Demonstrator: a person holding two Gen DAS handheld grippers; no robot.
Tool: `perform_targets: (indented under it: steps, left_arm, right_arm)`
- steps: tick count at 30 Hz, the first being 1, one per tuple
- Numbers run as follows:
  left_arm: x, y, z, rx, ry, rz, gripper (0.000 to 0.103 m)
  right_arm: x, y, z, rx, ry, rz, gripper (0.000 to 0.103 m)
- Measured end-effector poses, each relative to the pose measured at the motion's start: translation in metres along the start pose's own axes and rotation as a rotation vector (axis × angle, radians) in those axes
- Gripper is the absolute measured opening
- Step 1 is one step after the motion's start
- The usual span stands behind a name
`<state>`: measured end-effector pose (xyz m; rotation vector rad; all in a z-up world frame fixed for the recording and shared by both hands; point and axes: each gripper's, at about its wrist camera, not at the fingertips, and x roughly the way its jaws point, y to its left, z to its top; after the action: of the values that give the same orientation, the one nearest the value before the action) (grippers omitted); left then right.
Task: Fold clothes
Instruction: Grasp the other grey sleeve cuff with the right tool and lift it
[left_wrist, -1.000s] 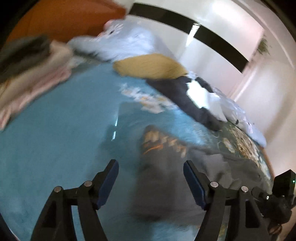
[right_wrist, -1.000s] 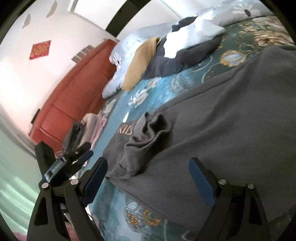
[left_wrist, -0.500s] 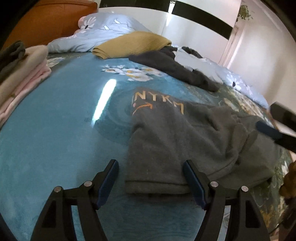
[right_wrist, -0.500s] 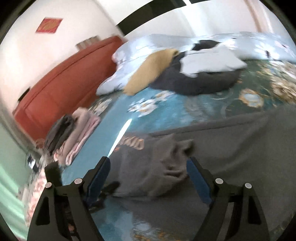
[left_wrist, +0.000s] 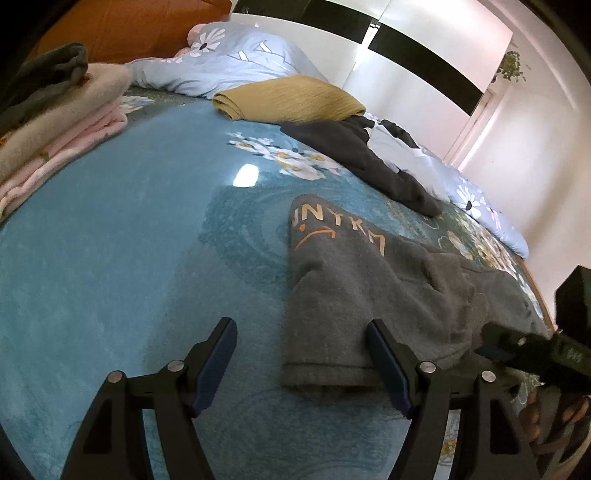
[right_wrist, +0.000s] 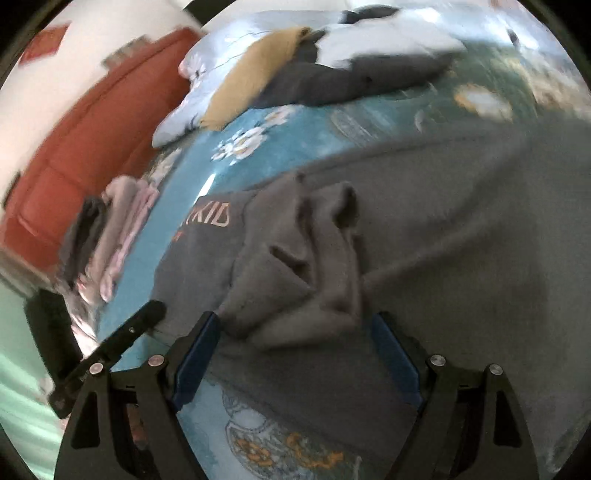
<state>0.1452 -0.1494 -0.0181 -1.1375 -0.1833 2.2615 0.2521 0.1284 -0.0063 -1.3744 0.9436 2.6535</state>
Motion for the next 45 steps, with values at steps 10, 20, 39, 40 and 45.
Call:
perform_targets:
  steps: [10,20,39,40,45]
  left_arm:
    - [-0.002,0.005,-0.001,-0.024,-0.008,0.006,0.076]
    - [-0.003,0.010,0.001,-0.050,-0.011,-0.003,0.076]
    - [-0.008,0.014,0.003,-0.070,-0.020,-0.033,0.076]
    - [-0.007,0.014,0.002,-0.071,-0.016,-0.030,0.076]
    - [-0.004,0.016,0.002,-0.077,-0.003,-0.027,0.076]
  right_arm:
    - [-0.017,0.053,0.003,-0.168,-0.048,0.029,0.083]
    - [0.003,0.015,0.018,0.133,-0.043,0.063,0.056]
    - [-0.041,0.018,0.027,0.109,-0.158,0.055,0.013]
    - [-0.038,0.013,0.025,0.121,-0.144,0.048,0.013]
    - [-0.019,-0.009,0.015,0.178,-0.073,0.013,0.014]
